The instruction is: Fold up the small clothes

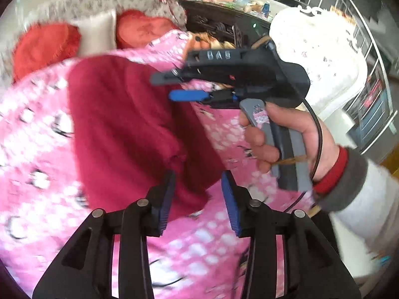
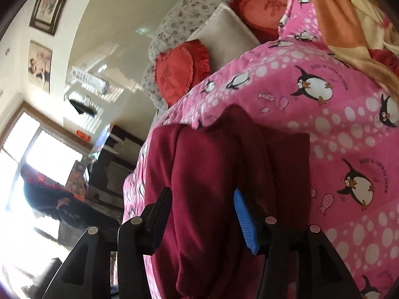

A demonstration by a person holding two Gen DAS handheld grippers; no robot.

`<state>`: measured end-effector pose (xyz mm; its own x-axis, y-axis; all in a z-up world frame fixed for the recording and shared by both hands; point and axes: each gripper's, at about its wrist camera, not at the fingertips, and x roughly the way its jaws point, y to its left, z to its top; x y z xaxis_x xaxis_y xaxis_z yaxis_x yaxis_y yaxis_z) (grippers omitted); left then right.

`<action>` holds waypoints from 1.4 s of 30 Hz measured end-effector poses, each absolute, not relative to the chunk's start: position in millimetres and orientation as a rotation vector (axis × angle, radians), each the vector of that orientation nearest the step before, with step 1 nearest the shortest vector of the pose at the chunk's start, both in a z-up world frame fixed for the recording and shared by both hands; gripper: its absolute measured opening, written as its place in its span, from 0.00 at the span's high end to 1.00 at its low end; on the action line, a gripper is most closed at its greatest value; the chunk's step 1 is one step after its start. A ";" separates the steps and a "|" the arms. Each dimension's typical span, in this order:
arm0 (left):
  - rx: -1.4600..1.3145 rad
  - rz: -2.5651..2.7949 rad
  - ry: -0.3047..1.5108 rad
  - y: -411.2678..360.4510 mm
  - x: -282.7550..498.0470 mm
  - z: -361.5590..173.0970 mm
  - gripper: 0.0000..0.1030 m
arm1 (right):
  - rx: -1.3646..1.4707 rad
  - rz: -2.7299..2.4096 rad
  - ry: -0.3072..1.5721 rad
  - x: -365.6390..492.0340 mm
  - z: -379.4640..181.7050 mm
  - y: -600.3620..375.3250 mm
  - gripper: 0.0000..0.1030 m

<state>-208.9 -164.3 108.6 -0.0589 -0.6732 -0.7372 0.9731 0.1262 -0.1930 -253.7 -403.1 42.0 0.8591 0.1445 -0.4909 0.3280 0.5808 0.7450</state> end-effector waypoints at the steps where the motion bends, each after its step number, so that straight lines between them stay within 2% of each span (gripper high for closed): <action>1: 0.475 -1.409 0.816 -158.4 -208.3 110.5 0.63 | 0.940 -0.117 0.559 -251.7 41.7 -399.8 0.52; 6: 0.495 -1.280 0.785 -135.3 -179.4 98.5 0.63 | 0.892 -0.181 0.610 -251.7 32.6 -393.2 0.51; 9: 0.493 -1.211 0.825 -134.9 -163.0 74.1 0.63 | 0.896 -0.189 0.602 -253.5 27.9 -388.7 0.41; 14: 0.493 -1.193 0.907 -154.5 -154.3 39.8 0.63 | 0.964 -0.165 0.608 -255.0 14.5 -390.1 0.41; 19: 0.465 -1.186 0.934 -160.2 -153.0 31.2 0.63 | 0.987 -0.110 0.610 -245.9 3.7 -389.8 0.41; 23: 0.469 -1.178 0.931 -155.6 -156.0 39.8 0.63 | 0.901 -0.132 0.610 -242.6 11.8 -380.8 0.78; 24: 0.466 -1.178 0.918 -153.5 -155.8 46.4 0.63 | 0.860 -0.139 0.594 -245.5 20.7 -378.3 0.83; 26: 0.443 -1.183 0.883 -148.3 -157.3 60.8 0.63 | 0.790 -0.160 0.562 -253.3 39.3 -375.8 0.85; 30: 0.396 -1.176 0.843 -151.2 -152.5 76.2 0.63 | 0.666 -0.260 0.582 -262.4 60.0 -381.5 0.86; 36: 0.443 -1.114 0.892 -175.3 -150.1 54.3 0.63 | 0.625 -0.404 0.715 -253.4 29.3 -398.6 0.86; 37: 0.442 -1.107 0.899 -176.9 -148.7 54.0 0.63 | 0.624 -0.403 0.707 -256.1 32.5 -399.6 0.83; 38: 0.433 -1.104 0.901 -179.1 -147.3 55.3 0.63 | 0.614 -0.415 0.710 -258.5 35.0 -398.9 0.72; 39: 0.414 -1.104 0.894 -179.4 -146.0 59.2 0.63 | 0.586 -0.447 0.707 -263.9 43.3 -398.2 0.69; 42: 0.398 -1.090 0.845 -184.2 -144.0 70.1 0.63 | 0.601 -0.383 0.642 -276.7 65.6 -394.0 0.69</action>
<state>-144.0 -184.2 70.1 0.2010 -0.6110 -0.7657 0.8937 0.4345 -0.1122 -276.7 -394.0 65.6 0.7412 -0.1483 -0.6547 0.5056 0.7650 0.3990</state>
